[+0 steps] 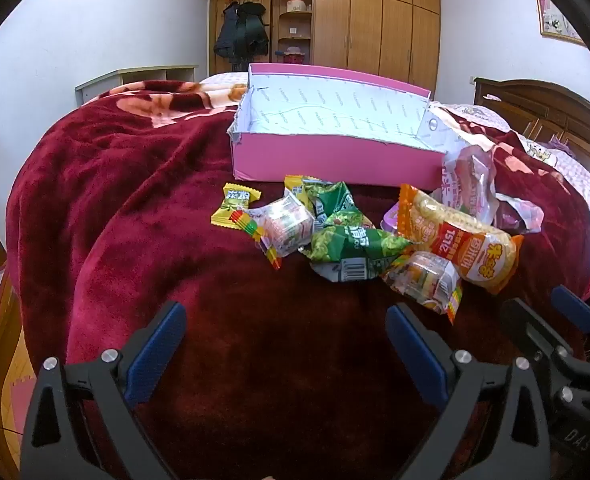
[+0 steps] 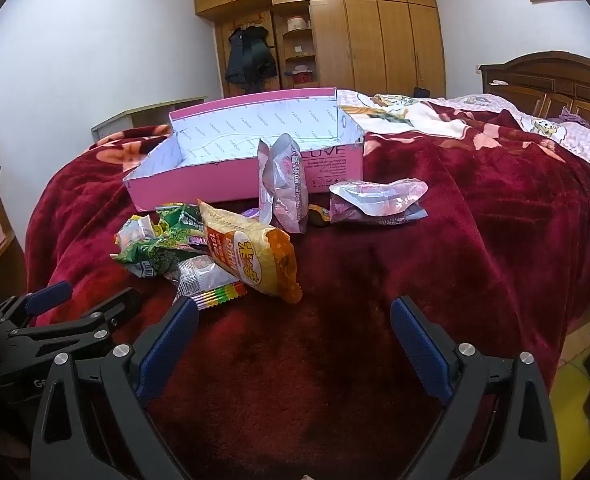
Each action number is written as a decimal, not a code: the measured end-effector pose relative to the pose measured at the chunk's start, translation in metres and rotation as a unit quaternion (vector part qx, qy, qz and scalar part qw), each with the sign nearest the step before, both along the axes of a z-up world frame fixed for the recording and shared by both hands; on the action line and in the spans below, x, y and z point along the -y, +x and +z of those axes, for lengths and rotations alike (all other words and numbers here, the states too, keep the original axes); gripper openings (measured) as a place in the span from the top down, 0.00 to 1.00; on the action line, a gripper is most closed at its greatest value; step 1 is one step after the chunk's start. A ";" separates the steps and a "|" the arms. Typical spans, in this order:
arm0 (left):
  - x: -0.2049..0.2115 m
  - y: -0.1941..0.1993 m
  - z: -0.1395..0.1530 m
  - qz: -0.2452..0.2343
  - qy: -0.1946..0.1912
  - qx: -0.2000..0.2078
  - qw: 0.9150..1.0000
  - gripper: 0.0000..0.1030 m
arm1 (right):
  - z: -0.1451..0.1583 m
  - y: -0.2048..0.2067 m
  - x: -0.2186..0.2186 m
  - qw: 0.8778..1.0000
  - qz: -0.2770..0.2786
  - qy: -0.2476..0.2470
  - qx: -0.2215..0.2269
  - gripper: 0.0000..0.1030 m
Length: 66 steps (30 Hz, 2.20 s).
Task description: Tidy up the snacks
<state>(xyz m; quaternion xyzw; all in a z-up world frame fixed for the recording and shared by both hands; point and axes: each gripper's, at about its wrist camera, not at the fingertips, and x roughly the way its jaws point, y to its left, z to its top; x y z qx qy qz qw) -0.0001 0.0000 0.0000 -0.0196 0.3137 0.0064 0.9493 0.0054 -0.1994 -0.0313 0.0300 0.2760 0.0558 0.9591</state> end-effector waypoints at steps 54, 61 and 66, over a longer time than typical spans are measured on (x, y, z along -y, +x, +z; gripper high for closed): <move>-0.015 0.013 -0.002 -0.004 -0.008 -0.026 1.000 0.01 | -0.003 0.004 0.004 1.000 -0.001 0.006 -0.010 0.04; -0.026 0.021 0.013 -0.006 -0.001 -0.009 1.000 0.01 | 0.005 0.009 -0.001 1.000 0.019 0.003 -0.004 0.04; -0.031 0.034 0.020 0.001 0.002 -0.006 1.000 0.01 | 0.012 0.016 -0.004 0.999 0.038 0.002 0.004 0.04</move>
